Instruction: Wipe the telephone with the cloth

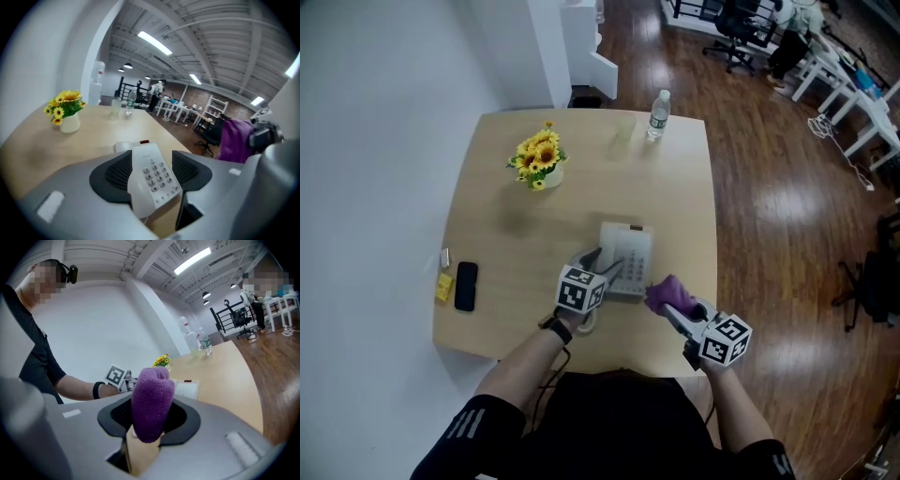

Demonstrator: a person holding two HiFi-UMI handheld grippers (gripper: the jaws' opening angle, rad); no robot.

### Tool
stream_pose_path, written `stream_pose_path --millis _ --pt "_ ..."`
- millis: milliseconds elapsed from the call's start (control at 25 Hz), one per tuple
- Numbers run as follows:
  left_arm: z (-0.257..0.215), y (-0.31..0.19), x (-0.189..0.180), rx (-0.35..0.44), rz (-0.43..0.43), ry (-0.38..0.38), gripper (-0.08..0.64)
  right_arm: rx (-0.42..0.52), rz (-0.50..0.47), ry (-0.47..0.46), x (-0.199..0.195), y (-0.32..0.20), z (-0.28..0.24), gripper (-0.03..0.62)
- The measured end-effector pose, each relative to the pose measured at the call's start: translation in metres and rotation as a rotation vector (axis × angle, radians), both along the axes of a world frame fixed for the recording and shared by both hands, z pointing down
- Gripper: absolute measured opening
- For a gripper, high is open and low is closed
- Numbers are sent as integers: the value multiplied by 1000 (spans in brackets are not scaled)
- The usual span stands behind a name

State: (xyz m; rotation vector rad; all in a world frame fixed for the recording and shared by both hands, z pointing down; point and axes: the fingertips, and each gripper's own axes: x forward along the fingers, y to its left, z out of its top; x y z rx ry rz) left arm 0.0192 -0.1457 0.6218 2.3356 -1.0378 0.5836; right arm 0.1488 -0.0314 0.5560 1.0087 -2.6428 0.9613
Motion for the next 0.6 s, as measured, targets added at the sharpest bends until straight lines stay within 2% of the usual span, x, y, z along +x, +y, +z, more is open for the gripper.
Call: stream_pose_path --millis 80,160,320,440,600 --pt "-20 22 2 49 110 10 264 21 -6 3 -6 -3 -10 137" --pt "-36 44 -1 63 170 40 264 44 -14 5 -15 -3 -20 137" --pt "-67 76 -15 51 184 154 264 84 -28 37 -36 3 -27 137" --pt "-78 101 -22 87 238 147 264 110 -24 59 -50 15 -29 135" --pt "-79 127 -31 64 290 142 264 134 -21 76 -57 35 -36 135"
